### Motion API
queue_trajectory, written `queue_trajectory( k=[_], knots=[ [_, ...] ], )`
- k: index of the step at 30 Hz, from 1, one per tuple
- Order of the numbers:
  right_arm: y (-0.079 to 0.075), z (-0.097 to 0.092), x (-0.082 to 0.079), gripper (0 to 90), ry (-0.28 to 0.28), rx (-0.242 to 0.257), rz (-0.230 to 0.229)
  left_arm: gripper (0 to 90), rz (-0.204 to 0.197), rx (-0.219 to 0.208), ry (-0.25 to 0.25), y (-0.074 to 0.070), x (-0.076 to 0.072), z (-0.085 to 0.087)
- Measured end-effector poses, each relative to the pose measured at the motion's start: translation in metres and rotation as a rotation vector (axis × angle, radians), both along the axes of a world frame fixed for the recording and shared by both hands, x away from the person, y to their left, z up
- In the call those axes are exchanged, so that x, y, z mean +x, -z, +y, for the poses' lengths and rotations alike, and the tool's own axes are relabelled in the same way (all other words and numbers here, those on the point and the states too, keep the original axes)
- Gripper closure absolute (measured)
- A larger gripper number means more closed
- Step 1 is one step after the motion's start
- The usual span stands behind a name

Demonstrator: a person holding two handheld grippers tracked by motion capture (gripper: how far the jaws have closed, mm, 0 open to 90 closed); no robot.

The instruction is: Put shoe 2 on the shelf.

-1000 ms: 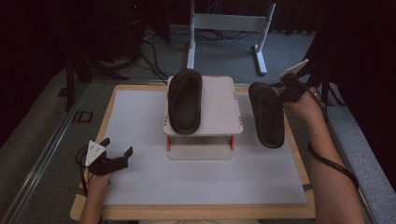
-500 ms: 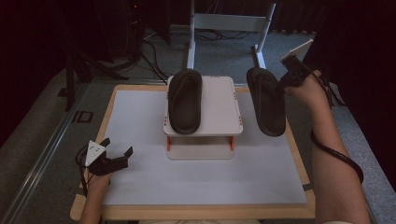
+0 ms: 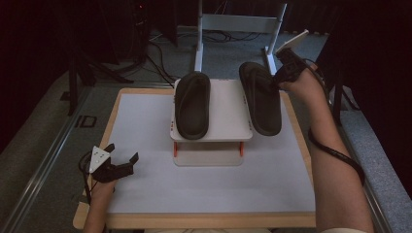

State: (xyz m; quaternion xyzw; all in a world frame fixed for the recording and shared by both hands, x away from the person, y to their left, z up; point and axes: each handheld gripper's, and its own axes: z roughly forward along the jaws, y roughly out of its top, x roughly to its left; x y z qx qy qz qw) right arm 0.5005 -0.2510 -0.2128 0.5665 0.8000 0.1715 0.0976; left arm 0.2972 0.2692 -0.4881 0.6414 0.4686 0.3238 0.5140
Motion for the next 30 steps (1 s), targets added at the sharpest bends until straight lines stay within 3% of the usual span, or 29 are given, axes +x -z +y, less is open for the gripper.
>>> queue_trajectory(
  k=[15,24,30],
  knots=[
    [0.008,0.060,0.010,76.8,-0.059,-0.019,0.048,0.0,0.001,-0.006,0.007,0.000,0.000,0.001],
    [0.022,0.077,0.015,76.8,-0.072,-0.034,0.090,0.0,0.002,-0.008,0.010,0.000,0.000,0.001],
    [0.022,0.085,0.015,76.7,-0.074,-0.057,0.092,0.0,0.003,-0.010,0.011,0.000,0.000,0.001]
  ],
)
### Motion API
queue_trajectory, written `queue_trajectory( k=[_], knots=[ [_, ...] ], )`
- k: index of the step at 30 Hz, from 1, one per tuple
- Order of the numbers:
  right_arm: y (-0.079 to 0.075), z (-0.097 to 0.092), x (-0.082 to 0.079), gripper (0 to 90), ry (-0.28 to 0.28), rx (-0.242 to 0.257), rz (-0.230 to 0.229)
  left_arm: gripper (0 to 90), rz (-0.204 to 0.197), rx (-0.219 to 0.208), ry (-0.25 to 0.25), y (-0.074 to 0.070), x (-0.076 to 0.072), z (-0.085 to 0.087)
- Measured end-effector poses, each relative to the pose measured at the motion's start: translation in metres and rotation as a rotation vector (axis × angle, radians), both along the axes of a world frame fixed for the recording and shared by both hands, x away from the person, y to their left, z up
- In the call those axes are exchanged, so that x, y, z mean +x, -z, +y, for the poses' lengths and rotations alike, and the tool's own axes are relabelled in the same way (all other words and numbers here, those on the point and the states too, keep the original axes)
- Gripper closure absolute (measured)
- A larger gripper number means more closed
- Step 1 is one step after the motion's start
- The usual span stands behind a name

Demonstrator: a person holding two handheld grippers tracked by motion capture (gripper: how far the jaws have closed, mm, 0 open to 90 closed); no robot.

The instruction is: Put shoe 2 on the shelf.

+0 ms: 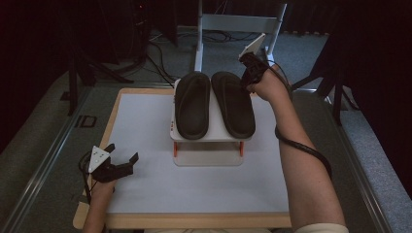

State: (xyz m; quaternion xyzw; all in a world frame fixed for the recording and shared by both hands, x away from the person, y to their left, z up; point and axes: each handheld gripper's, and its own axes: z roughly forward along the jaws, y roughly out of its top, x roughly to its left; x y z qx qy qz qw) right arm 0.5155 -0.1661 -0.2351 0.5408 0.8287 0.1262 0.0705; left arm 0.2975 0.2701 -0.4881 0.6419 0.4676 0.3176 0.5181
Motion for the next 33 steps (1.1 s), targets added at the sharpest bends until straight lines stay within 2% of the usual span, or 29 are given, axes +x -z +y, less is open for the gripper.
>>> queue_trajectory(
  k=[4,7,10,16,20,33],
  knots=[
    [0.001,0.002,0.001,76.6,0.003,0.004,0.001,0.0,0.001,-0.003,0.000,0.000,0.000,0.000],
    [0.001,0.005,0.000,76.3,-0.002,-0.020,0.003,0.0,0.002,-0.003,0.001,0.000,0.000,0.000],
    [0.001,0.007,-0.001,75.2,-0.002,-0.021,0.004,0.0,0.001,-0.003,0.002,0.000,0.000,0.000],
    [0.002,0.004,-0.006,69.6,-0.033,0.037,0.001,0.0,0.003,-0.004,0.002,0.000,0.000,0.000],
    [0.005,0.005,-0.010,67.1,-0.072,0.048,0.003,0.0,0.003,-0.002,0.002,0.000,0.000,0.000],
    [0.007,0.005,-0.016,65.9,-0.090,0.104,0.016,0.0,0.005,-0.005,0.004,0.000,0.001,0.001]
  ],
)
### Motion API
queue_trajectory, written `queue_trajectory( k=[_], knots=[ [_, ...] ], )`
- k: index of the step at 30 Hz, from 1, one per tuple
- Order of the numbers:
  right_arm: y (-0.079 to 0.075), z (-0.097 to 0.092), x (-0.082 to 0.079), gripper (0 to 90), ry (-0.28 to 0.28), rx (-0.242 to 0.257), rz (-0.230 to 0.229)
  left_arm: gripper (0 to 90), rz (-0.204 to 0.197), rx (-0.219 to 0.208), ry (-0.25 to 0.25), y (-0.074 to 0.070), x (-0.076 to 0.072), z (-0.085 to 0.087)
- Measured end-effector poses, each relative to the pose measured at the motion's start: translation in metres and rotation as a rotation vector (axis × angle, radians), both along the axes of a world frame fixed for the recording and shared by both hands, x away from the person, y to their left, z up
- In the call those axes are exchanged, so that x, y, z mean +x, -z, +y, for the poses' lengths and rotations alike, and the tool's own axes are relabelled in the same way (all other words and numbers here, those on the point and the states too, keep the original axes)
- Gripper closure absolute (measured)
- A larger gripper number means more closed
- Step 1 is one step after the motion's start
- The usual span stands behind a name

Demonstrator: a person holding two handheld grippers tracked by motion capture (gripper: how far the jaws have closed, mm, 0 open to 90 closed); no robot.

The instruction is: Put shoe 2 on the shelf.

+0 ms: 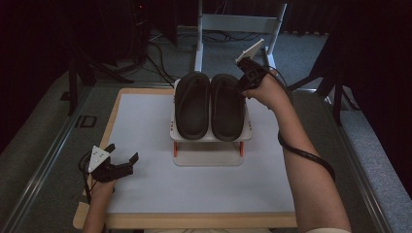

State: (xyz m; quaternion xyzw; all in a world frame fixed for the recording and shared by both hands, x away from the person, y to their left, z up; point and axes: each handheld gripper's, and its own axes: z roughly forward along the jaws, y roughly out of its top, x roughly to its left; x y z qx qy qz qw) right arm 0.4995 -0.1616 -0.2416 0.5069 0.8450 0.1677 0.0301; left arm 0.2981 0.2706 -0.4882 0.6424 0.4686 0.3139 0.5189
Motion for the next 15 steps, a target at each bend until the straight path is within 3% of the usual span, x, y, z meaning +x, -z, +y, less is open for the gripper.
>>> queue_trajectory(
  k=[12,15],
  knots=[
    [0.0008,0.0034,-0.0018,64.3,-0.009,0.005,0.008,0.0,0.000,0.000,0.001,0.0000,0.0001,0.0000],
    [0.0001,0.0018,-0.0024,57.1,-0.024,0.007,0.001,0.0,0.001,0.001,0.001,0.0000,0.0001,-0.0001]
  ],
)
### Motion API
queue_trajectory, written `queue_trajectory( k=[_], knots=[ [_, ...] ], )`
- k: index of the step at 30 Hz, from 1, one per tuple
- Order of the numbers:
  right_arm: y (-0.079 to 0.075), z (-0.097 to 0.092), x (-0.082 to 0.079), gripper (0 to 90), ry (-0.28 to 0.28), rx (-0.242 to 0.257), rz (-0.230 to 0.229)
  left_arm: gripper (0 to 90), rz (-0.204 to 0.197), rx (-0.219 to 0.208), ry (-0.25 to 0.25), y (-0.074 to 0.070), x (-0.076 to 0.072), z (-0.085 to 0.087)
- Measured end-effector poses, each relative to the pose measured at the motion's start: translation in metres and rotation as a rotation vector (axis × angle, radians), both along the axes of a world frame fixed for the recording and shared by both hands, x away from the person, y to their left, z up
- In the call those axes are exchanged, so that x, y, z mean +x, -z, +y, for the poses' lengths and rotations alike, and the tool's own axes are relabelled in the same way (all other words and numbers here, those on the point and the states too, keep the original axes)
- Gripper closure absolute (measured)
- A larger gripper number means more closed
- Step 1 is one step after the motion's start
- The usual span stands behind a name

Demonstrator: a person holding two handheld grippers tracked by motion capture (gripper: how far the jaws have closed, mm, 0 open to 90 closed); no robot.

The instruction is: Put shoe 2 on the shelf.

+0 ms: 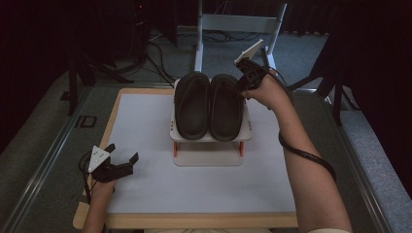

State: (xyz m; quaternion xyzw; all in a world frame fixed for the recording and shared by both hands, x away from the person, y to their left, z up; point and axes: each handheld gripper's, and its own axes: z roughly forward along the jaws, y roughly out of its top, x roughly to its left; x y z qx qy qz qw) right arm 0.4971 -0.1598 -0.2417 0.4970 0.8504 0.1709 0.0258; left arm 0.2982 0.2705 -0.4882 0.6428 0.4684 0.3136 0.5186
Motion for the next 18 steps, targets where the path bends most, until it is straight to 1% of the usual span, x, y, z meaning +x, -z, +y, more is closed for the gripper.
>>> queue_trajectory(
  k=[1,2,4,5,8,9,10,11,13,14,15,16,18],
  knots=[
    [-0.001,0.000,-0.001,52.8,-0.006,-0.003,-0.023,0.0,0.000,-0.001,0.000,0.000,0.000,0.000],
    [-0.002,-0.001,-0.001,52.1,-0.008,-0.006,-0.036,0.0,0.000,-0.001,0.000,0.000,0.000,0.000],
    [-0.004,-0.002,-0.003,45.9,-0.011,0.011,-0.064,0.0,0.000,0.000,0.001,0.000,0.000,0.000],
    [-0.005,-0.004,-0.004,44.7,-0.023,0.021,-0.090,0.0,-0.001,-0.001,0.000,0.000,0.000,0.000],
    [-0.010,-0.009,-0.005,36.4,-0.016,0.052,-0.120,0.0,0.000,-0.001,0.000,0.000,0.000,0.000],
    [-0.011,-0.011,-0.007,34.4,-0.033,0.056,-0.145,0.0,0.000,-0.001,0.000,0.000,0.000,0.000],
    [-0.012,-0.013,-0.007,34.0,-0.039,0.052,-0.158,0.0,0.000,0.000,0.000,0.000,0.000,0.000],
    [-0.013,-0.016,-0.008,30.1,-0.031,0.053,-0.159,0.0,0.000,0.000,0.000,0.000,0.000,0.000],
    [-0.014,-0.021,-0.009,28.1,-0.032,0.071,-0.170,0.0,-0.001,0.000,0.000,0.000,0.000,0.000],
    [-0.015,-0.023,-0.010,25.7,-0.033,0.081,-0.173,0.0,-0.001,0.000,-0.001,0.000,0.000,0.000],
    [-0.015,-0.027,-0.010,23.0,-0.026,0.094,-0.191,0.0,-0.001,-0.001,-0.001,0.000,0.000,0.000],
    [-0.015,-0.029,-0.010,23.0,-0.024,0.097,-0.201,0.0,-0.001,-0.001,-0.001,0.000,0.000,0.000],
    [-0.014,-0.034,-0.011,20.3,-0.034,0.090,-0.222,0.0,0.000,-0.001,-0.001,0.000,0.000,0.000]
  ],
)
